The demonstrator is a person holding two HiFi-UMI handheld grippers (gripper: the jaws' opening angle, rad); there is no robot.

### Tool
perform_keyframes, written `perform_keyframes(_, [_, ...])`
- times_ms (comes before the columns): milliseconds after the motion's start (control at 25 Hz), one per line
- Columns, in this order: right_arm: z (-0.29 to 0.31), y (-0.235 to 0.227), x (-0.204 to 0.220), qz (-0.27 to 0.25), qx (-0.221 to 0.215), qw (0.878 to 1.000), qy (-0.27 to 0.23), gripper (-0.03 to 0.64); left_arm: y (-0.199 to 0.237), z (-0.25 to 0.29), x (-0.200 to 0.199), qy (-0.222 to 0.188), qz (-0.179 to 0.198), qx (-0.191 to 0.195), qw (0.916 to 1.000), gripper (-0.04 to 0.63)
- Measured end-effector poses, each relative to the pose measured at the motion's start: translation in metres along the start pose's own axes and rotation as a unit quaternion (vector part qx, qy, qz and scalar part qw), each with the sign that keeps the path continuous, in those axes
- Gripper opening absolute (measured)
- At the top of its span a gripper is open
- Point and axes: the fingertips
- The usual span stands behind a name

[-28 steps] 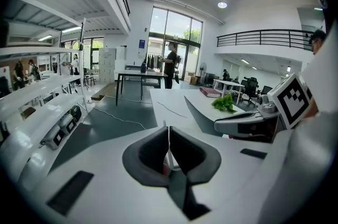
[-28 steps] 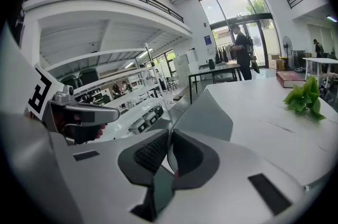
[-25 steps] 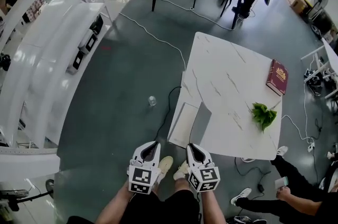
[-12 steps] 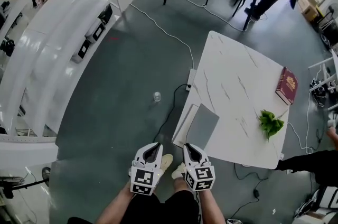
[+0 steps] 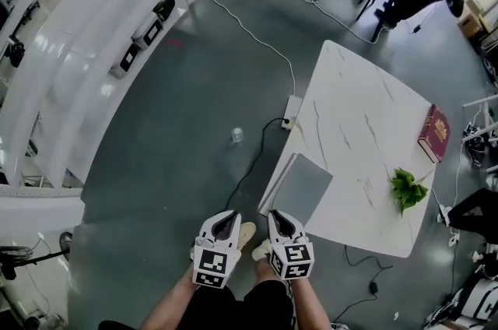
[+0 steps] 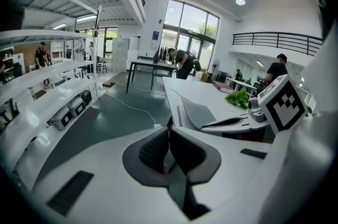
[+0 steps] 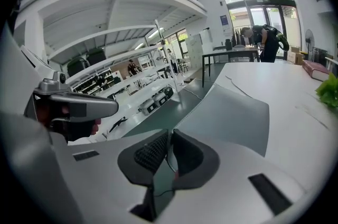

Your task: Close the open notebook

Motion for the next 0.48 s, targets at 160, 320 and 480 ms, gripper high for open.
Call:
perform_keyframes(160, [0.011, 0.001, 0.005, -0.003, -0.007, 1.000, 0.011, 0.051, 0.006, 0.006, 0.004, 0.003, -0.007, -0.004, 1.0000, 0.028])
perform_keyframes(320, [0.021, 0.003, 0.009, -0.002, -0.013, 1.000, 0.024, 0.057, 0.014, 0.010, 0.007, 0.006, -0.014, -0.009, 0.9998, 0.028])
perform_keyframes(480, [0.030, 0.004, 0.014, 0.000, -0.019, 0.999, 0.035, 0.064, 0.019, 0.012, 0.013, 0.010, -0.019, -0.014, 0.9997, 0.028])
Point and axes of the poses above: the fingertips, and each gripper's own axes: z forward along the fingers, y to its left, x out of its underside, and after that the axes turned 13 degrees about -z, right-handed
